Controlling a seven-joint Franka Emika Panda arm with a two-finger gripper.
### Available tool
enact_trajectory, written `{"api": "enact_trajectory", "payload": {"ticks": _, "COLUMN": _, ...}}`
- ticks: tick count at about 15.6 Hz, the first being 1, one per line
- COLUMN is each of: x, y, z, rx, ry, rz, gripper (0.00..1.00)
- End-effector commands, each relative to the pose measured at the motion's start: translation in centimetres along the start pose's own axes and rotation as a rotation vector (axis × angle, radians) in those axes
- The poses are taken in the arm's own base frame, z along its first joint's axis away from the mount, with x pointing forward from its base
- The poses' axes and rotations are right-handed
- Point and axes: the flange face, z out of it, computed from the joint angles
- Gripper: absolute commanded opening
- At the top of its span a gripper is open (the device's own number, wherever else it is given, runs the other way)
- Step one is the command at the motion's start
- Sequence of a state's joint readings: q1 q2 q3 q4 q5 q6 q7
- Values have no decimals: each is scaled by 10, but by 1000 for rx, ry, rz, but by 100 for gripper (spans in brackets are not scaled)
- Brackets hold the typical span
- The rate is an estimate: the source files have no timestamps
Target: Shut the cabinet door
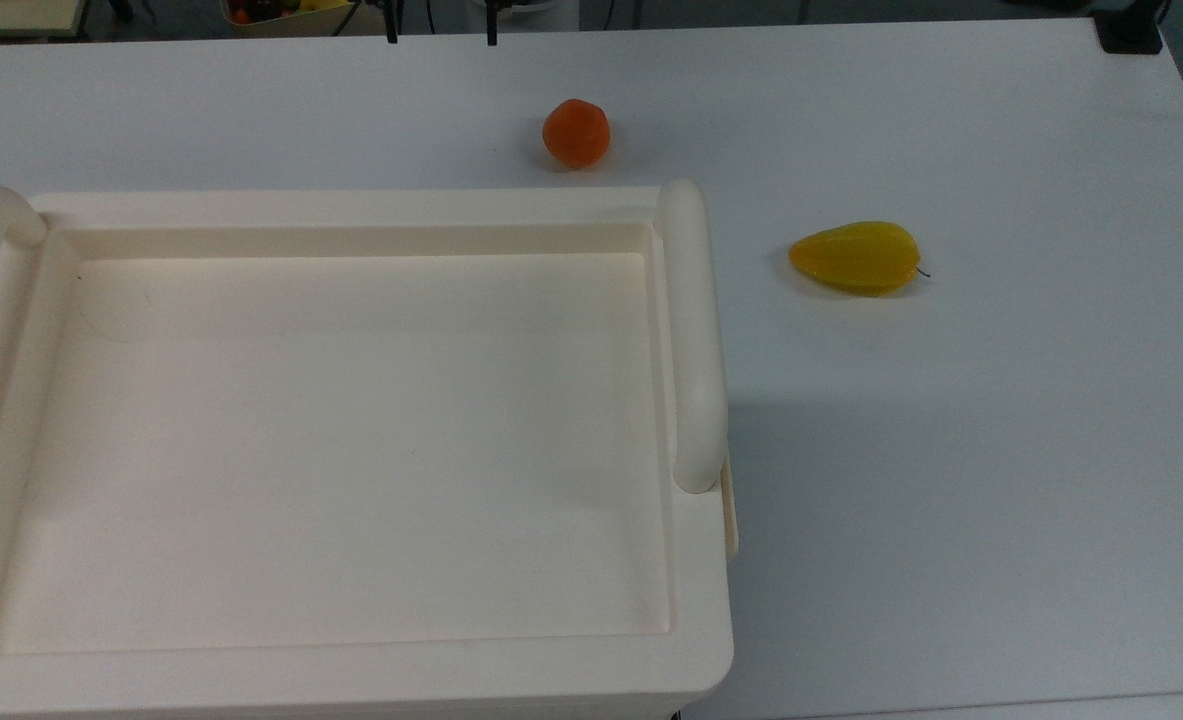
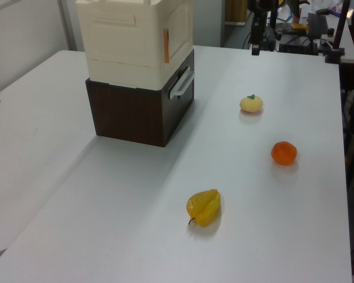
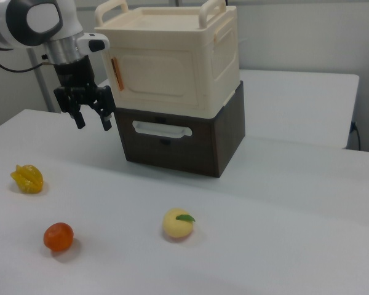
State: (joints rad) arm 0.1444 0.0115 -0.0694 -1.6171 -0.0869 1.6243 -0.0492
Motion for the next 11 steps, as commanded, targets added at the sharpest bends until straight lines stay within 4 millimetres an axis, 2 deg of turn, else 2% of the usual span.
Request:
{"api": "enact_trajectory", "payload": {"ticks": 1, "x": -10, "y": 0, "z": -3, "rx": 2, "ry": -7, "rz": 86, "gripper": 100}}
{"api": "enact_trajectory", "payload": {"ticks": 11, "x": -13, "y": 0, "z": -5, "rx": -1, "ry": -16, "rz": 99, "gripper": 100}}
